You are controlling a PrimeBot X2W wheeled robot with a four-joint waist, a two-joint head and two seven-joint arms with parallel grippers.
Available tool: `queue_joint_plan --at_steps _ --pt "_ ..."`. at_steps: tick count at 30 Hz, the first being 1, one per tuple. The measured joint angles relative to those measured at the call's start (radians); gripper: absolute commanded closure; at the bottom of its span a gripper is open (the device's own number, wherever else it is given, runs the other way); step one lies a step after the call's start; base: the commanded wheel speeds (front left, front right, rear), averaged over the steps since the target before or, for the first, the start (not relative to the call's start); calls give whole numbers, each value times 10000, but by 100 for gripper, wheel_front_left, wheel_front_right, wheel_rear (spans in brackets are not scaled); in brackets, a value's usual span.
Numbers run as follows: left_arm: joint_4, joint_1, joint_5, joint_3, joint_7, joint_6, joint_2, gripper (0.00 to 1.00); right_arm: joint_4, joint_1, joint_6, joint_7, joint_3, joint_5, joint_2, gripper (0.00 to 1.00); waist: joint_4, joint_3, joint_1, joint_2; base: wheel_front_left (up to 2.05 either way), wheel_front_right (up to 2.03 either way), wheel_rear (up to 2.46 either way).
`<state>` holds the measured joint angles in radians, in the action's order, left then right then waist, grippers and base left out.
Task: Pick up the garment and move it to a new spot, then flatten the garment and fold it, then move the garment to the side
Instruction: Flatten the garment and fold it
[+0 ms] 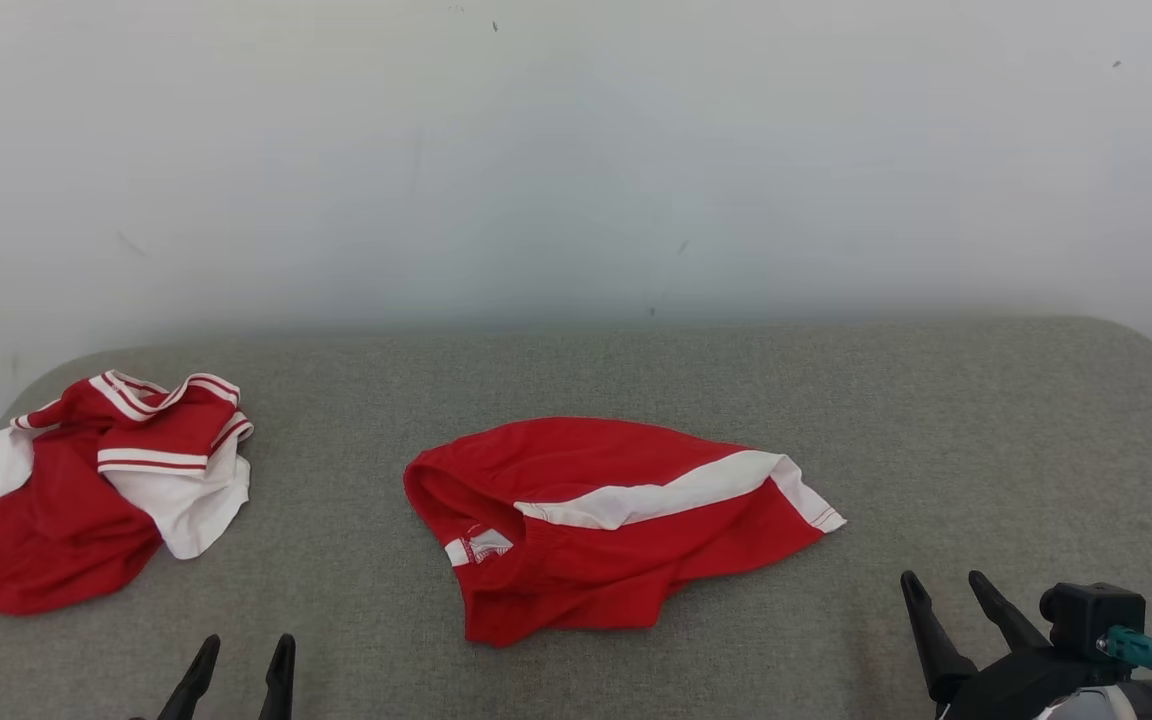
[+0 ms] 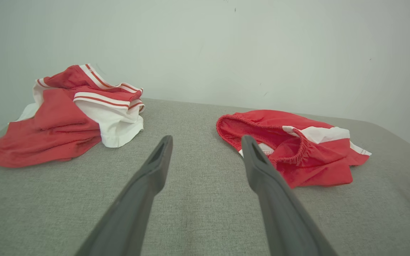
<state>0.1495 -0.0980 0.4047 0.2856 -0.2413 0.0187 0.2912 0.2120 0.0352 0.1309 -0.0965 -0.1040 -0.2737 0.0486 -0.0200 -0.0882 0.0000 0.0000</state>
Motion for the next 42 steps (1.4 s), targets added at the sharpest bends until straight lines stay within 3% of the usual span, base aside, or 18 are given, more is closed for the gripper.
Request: queue_joint_plan --at_steps 24,32,38,42 --pt "-293 290 407 255 968 -171 -73 0 161 -103 0 84 232 -163 -2 0 -36 205 1 0 0 0 0" --pt "-389 1572 740 821 3060 79 -259 0 38 -675 0 -324 81 38 0 0 78 488 2 0 0 0 0" --pt "-372 2688 1164 1346 5055 35 -692 0 44 -1331 0 -1337 -105 205 2 0 130 842 2 0 0 0 0" --pt "-318 3319 1216 1509 5799 -98 -876 0 215 -1694 0 -2057 -107 314 0 0 123 1052 2 1 0 0 0"
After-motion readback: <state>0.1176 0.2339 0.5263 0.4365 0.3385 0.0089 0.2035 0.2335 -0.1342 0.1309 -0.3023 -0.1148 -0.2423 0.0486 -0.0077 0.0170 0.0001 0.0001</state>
